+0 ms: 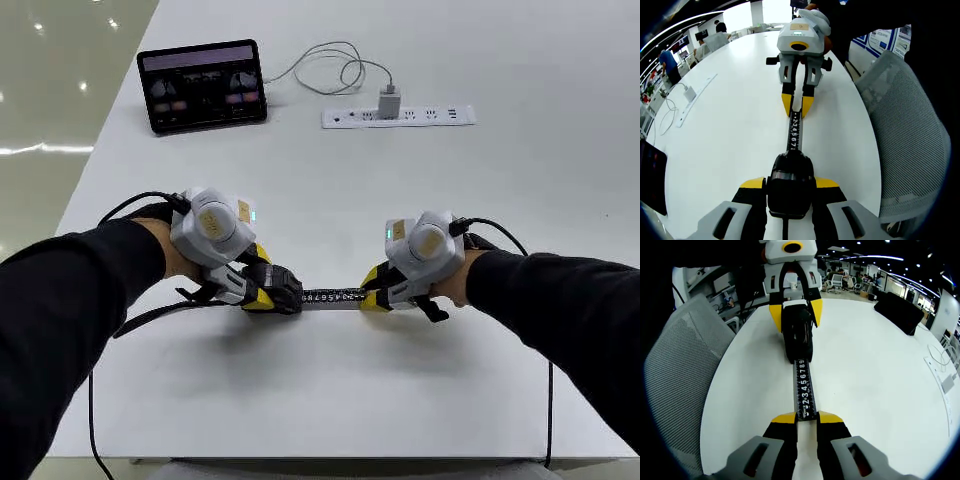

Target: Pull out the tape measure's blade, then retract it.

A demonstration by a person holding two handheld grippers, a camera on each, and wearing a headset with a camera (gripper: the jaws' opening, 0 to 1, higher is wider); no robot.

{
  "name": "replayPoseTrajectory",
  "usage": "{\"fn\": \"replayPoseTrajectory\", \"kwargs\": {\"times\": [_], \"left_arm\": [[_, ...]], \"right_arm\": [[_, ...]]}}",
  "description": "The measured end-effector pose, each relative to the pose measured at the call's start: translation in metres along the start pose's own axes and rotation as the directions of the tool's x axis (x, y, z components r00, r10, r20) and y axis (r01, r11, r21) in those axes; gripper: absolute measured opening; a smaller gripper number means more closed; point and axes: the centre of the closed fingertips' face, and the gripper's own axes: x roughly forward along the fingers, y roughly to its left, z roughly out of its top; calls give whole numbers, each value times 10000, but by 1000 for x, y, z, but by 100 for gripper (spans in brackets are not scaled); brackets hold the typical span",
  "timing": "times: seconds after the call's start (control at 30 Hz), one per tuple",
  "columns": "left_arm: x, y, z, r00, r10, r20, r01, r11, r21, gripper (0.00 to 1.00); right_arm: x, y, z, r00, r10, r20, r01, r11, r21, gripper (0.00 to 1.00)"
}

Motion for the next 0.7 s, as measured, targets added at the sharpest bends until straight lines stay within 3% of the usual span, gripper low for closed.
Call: {"fn": "replayPoseTrajectory", "kwargs": {"times": [0.7], "left_arm": [[0,-1,1,10000,9,26,-9,10000,-22,30]], "right_arm": [[-15,-1,-14,9999,-143,-59,144,9998,156,9]]}}
